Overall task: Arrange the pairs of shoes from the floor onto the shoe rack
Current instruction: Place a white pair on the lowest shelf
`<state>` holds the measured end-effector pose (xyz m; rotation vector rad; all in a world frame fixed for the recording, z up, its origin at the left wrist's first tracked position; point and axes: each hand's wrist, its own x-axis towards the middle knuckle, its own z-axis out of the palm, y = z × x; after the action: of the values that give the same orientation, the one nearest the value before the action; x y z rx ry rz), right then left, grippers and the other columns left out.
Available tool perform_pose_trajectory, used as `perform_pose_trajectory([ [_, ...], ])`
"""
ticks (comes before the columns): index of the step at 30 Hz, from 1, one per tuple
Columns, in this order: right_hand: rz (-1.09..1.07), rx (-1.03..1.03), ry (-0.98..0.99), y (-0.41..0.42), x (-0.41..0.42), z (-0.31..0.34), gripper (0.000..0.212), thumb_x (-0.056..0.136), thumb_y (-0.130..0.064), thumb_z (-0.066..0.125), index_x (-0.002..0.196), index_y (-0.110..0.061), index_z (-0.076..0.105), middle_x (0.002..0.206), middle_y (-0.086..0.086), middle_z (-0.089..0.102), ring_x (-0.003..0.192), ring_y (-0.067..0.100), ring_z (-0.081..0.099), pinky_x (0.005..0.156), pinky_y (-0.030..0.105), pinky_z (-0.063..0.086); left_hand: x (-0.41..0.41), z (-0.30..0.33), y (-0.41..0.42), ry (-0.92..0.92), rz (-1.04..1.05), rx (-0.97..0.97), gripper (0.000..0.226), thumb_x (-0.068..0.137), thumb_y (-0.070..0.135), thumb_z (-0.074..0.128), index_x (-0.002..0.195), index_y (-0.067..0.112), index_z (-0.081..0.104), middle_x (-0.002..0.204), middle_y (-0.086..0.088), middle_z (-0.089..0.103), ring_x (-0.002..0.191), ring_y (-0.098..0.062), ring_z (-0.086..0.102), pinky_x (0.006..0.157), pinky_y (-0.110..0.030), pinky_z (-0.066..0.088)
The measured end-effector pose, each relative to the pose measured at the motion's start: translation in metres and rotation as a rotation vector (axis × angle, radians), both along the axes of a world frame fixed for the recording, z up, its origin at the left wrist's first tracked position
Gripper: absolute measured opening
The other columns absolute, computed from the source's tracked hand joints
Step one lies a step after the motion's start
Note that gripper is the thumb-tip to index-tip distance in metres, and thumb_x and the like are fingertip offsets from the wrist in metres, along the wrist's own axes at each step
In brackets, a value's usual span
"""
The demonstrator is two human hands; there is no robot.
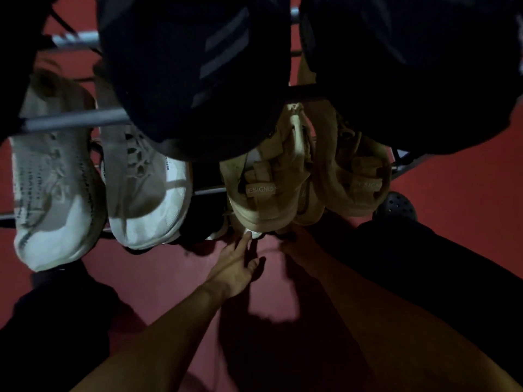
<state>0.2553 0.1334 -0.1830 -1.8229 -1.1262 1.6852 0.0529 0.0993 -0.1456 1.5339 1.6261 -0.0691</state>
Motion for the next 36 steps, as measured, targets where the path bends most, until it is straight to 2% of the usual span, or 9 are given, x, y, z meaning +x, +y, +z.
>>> perform_pose_trajectory([
  [4,0.149,-0.013,-0.089,-0.008,0.007,-0.012,0.082,0.077,-0.024,0.074,0.151,-0.015,0.039,0.151,0.007,0.047,0.139,0.027,0.045,0.112,0.053,0.041,0.005,0.003,0.002,-0.002,-0.073,-0.036,0.077,0.101,0.038,0.054,0.163,0.031,0.009,0.171,0.001,0.000,0.156,-0.025,0.013,0.122,-0.032,0.021],
  [7,0.177,0.077,-0.090,-0.016,0.008,-0.042,0.099,0.065,-0.042,0.071,0.151,-0.008,0.036,0.152,0.013,0.043,0.141,0.031,0.041,0.113,0.054,0.039,0.012,0.004,-0.001,-0.037,-0.055,-0.053,0.078,0.102,0.036,0.053,0.164,0.031,0.006,0.170,0.004,-0.013,0.157,-0.023,0.010,0.118,-0.025,0.020],
  [11,0.190,0.063,-0.115,-0.015,0.002,-0.009,0.086,0.075,-0.031,0.068,0.149,-0.001,0.034,0.151,0.018,0.041,0.142,0.034,0.039,0.115,0.051,0.036,0.015,0.006,-0.001,-0.075,-0.045,-0.064,0.083,0.102,0.032,0.054,0.163,0.029,-0.001,0.169,0.004,-0.022,0.157,-0.023,0.014,0.112,-0.019,0.022],
  [15,0.250,0.056,-0.185,-0.011,0.005,-0.009,0.084,0.077,-0.019,0.068,0.152,-0.010,0.031,0.150,0.011,0.043,0.141,0.029,0.041,0.113,0.050,0.039,0.014,0.011,0.002,-0.064,-0.084,-0.059,0.092,0.098,0.033,0.059,0.162,0.033,-0.008,0.169,0.005,-0.017,0.155,-0.024,0.020,0.113,-0.024,0.032],
  [21,0.236,0.105,-0.388,-0.033,-0.002,-0.015,0.064,0.095,-0.032,0.049,0.152,-0.008,0.033,0.154,0.013,0.041,0.145,0.030,0.035,0.119,0.043,0.030,0.009,0.012,-0.005,0.010,-0.164,-0.052,0.090,0.099,0.039,0.056,0.162,0.031,-0.008,0.167,0.006,-0.028,0.157,-0.024,0.010,0.117,-0.026,0.027],
  [26,0.394,0.314,-0.504,-0.050,-0.007,0.039,0.071,0.095,-0.028,0.059,0.156,-0.008,0.028,0.161,0.008,0.030,0.151,0.024,0.025,0.124,0.030,0.014,0.006,0.037,-0.009,0.158,-0.188,0.041,0.073,0.102,0.050,0.044,0.163,0.025,0.013,0.171,-0.001,0.005,0.153,-0.029,0.022,0.122,-0.036,0.027],
  [29,0.453,0.349,-0.640,-0.058,-0.009,0.058,0.058,0.096,-0.038,0.044,0.137,0.002,0.056,0.138,0.024,0.058,0.124,0.037,0.061,0.105,0.044,0.048,-0.002,0.057,-0.017,0.213,-0.197,0.035,0.070,0.102,0.053,0.043,0.161,0.021,0.024,0.168,-0.006,0.023,0.154,-0.028,0.023,0.125,-0.037,0.021],
  [31,0.504,0.360,-0.657,-0.065,-0.012,0.079,0.060,0.096,-0.044,0.034,0.129,-0.002,0.061,0.125,0.023,0.067,0.108,0.038,0.069,0.090,0.046,0.057,-0.009,0.075,-0.023,0.226,-0.188,0.023,0.067,0.102,0.054,0.041,0.160,0.022,0.027,0.165,-0.008,0.029,0.153,-0.028,0.025,0.125,-0.038,0.021],
  [36,0.480,0.404,-0.648,-0.074,-0.020,0.157,0.060,0.093,-0.043,0.047,0.143,-0.010,0.053,0.150,0.014,0.049,0.133,0.035,0.051,0.112,0.042,0.041,-0.025,0.142,-0.043,0.231,-0.122,0.087,0.064,0.102,0.053,0.041,0.157,0.021,0.033,0.159,-0.009,0.039,0.144,-0.032,0.039,0.118,-0.042,0.033],
])
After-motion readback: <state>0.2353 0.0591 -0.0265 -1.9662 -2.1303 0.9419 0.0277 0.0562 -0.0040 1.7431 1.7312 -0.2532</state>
